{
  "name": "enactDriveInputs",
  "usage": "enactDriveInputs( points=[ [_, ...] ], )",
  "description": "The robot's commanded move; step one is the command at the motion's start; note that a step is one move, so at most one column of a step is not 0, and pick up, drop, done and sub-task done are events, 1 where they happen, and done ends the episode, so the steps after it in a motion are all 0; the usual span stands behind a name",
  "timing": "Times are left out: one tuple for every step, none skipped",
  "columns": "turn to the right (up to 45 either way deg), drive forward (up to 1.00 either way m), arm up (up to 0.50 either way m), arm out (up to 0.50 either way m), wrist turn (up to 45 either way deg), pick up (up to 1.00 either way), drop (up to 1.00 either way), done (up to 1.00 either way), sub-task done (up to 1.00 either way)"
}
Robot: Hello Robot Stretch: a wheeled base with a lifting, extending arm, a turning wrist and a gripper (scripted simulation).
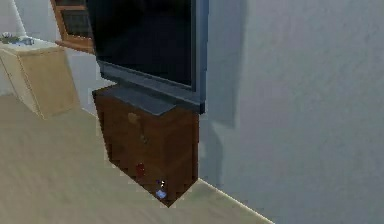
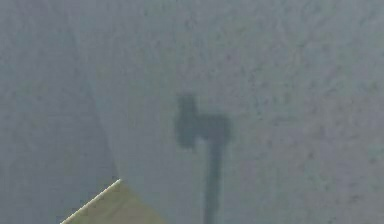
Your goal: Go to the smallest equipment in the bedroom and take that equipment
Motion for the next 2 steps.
enactDriveInputs(
  points=[
    [0.0, 0.4, 0.0, 0.0, 0.0, 0.0, 0.0, 0.0, 0.0],
    [-33.0, 0.0, 0.0, 0.0, 0.0, 0.0, 0.0, 0.0, 0.0]
  ],
)
